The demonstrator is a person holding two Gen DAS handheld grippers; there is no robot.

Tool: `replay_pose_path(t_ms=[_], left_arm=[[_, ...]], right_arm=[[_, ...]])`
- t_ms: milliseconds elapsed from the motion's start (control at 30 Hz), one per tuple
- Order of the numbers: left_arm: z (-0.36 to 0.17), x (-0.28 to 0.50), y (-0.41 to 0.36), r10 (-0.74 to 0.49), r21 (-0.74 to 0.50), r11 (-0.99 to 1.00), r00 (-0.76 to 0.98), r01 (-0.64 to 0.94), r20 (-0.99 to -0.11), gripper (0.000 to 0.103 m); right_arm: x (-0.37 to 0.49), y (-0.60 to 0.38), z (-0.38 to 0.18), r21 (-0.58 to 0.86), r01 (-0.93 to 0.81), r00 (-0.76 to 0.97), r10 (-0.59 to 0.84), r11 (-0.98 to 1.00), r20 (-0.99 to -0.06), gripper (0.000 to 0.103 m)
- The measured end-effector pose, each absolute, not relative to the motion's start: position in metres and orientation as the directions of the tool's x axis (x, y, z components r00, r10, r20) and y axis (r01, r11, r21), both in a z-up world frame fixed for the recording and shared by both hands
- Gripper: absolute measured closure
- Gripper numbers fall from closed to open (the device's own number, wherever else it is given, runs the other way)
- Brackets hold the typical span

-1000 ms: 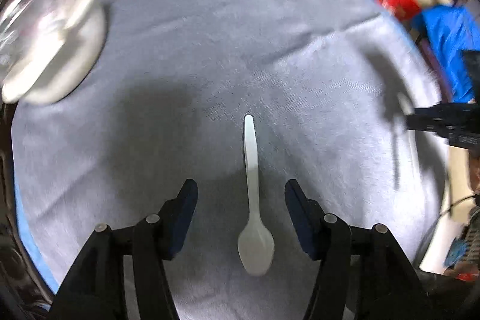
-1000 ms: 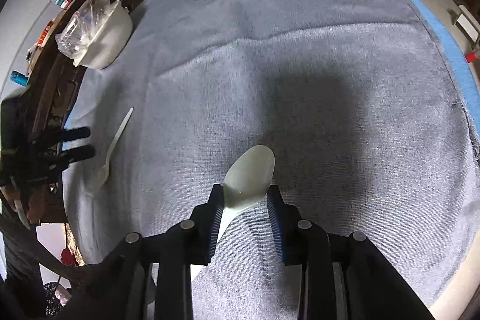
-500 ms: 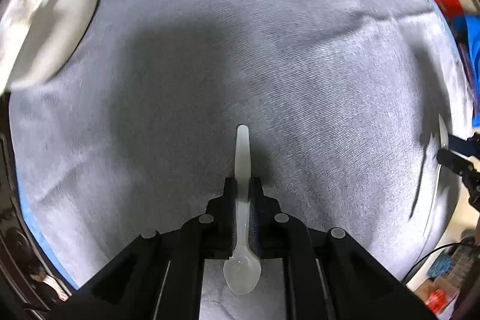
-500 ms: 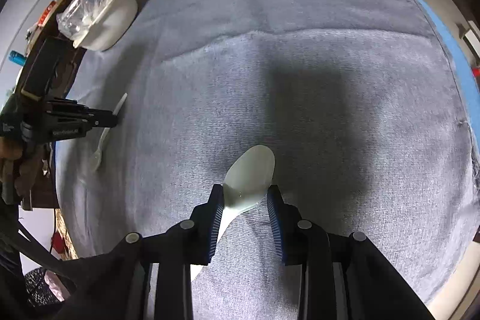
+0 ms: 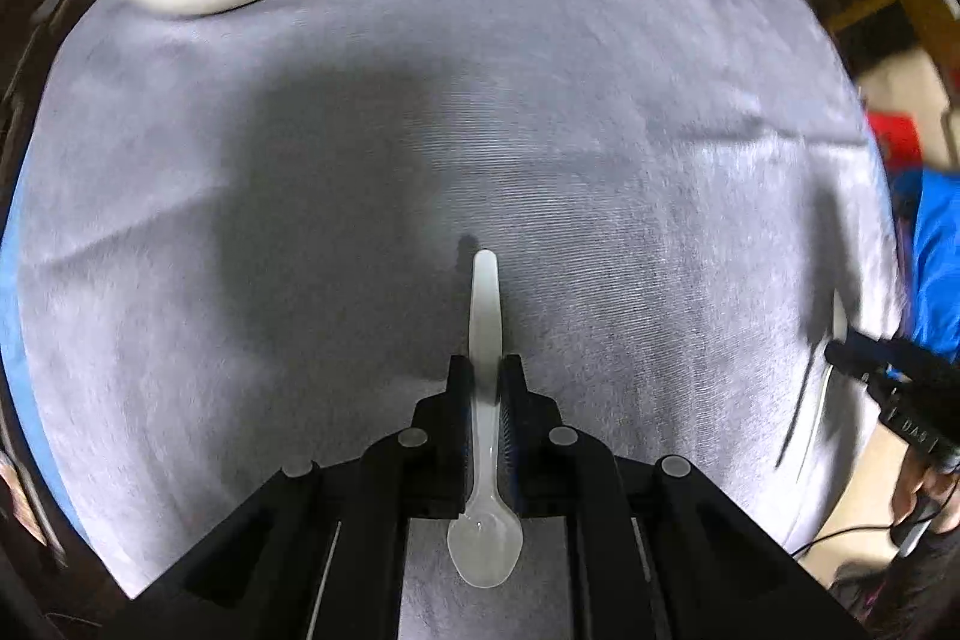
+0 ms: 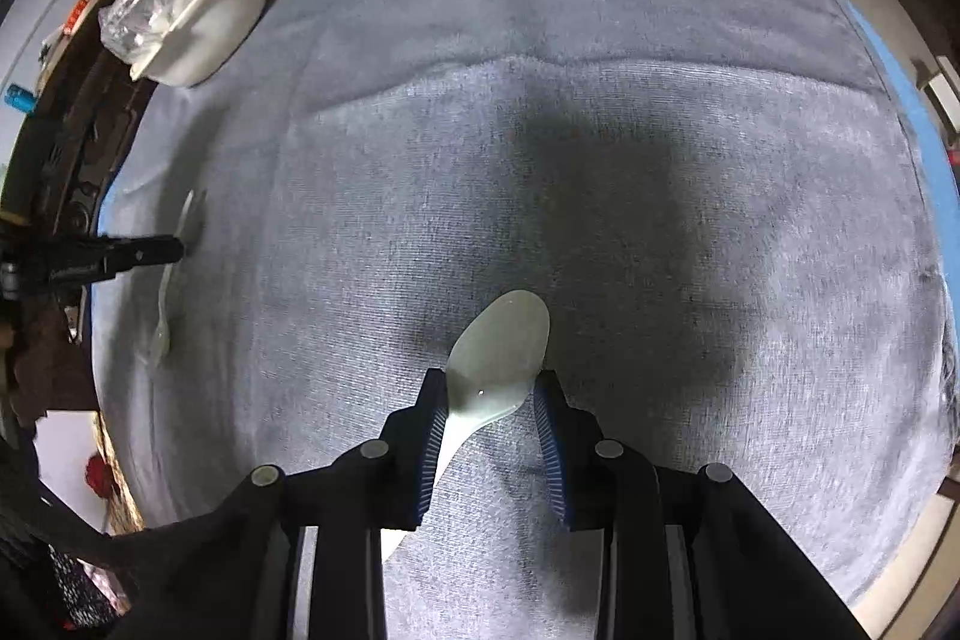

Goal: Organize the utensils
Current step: 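Lift both held spoons and carry them over the black holder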

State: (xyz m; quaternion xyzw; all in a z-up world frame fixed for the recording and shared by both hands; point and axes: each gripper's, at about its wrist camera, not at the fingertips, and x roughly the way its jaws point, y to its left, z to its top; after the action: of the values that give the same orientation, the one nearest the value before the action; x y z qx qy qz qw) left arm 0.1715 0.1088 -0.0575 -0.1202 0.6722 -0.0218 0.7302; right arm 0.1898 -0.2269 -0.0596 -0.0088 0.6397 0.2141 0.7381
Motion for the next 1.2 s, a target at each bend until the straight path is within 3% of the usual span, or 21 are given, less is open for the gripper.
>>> replay_pose_path(t_ms=[333, 533, 833, 1200], left_arm=[[-0.003, 0.058, 0.186, -0.199, -0.321, 0.886, 0.351, -0.334, -0.915, 0.093], [0.035, 0.0, 0.184, -0.178, -0.408, 0.82, 0.498, -0.402, -0.849, 0.093], [0.073, -0.061, 0.135, -0.168, -0.542, 0.756, 0.691, -0.367, -0.703, 0.093], [0.086, -0.071, 0.054, -0.136, -0.529, 0.815, 0.809, -0.237, -0.572, 0.093]], right_arm=[[0.138, -0.262, -0.022, 0.379, -0.229, 0.277, 0.433, 0.897, -0.858, 0.071], [0.096, -0.273, 0.004, 0.437, -0.207, 0.379, 0.483, 0.876, -0.789, 0.071], [0.054, -0.256, 0.028, 0.478, -0.209, 0.496, 0.514, 0.853, -0.7, 0.071], [0.029, -0.206, 0.053, 0.326, -0.299, 0.604, 0.442, 0.897, -0.663, 0.071]])
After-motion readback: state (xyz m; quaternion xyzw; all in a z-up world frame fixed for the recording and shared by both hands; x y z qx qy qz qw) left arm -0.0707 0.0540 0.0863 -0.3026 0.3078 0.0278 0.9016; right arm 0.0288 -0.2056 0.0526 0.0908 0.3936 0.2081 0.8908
